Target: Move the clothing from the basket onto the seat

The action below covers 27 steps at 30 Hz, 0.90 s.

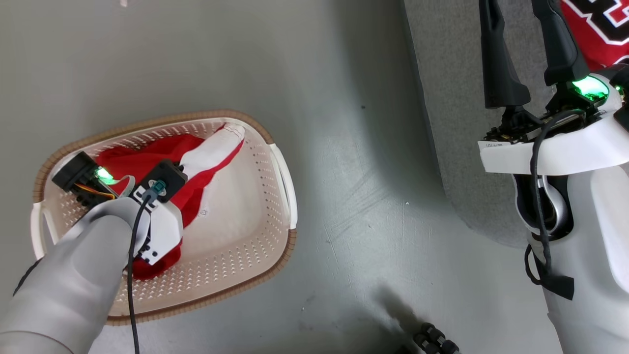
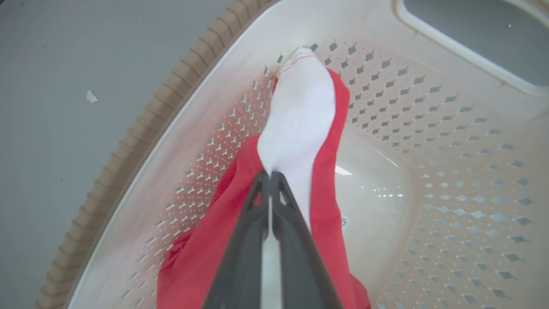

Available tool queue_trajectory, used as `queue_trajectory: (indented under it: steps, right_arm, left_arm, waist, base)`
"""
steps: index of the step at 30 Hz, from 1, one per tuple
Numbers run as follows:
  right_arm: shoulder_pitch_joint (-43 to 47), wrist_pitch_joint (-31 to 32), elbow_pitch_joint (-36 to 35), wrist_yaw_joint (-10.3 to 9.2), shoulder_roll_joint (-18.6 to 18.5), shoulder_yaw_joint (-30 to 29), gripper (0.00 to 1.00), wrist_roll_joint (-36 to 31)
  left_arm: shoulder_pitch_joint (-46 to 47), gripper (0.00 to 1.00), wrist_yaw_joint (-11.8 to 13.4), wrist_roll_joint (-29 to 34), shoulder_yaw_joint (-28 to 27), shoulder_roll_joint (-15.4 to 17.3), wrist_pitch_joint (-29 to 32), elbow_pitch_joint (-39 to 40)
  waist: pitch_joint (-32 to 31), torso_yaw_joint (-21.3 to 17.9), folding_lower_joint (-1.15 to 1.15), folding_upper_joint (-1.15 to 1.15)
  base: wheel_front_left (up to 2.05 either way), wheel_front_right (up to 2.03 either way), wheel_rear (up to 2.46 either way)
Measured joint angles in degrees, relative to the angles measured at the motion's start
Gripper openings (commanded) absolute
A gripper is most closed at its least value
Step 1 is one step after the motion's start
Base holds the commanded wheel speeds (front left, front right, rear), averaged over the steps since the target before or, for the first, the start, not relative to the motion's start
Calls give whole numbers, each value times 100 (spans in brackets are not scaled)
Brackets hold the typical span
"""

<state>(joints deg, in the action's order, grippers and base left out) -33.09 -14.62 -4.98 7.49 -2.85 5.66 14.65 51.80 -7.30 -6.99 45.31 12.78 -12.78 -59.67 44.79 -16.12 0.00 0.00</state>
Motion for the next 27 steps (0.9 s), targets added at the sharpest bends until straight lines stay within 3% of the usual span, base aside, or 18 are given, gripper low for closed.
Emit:
queue_trajectory:
  steps: [19, 27]
  right_arm:
    - [252, 0, 140, 0, -62, -145, 100, -168]
    - [480, 0, 224, 0, -145, -148, 100, -168]
  left_arm:
    - [-577, 0, 0, -581, -298, -104, -144, 509]
    - [-810, 0, 0, -872, -706, -24, -145, 1365]
  waist:
    - [-750, 287, 0, 0]
    - [-1174, 446, 0, 0]
  base:
    - [0, 0, 0]
    - [0, 0, 0]
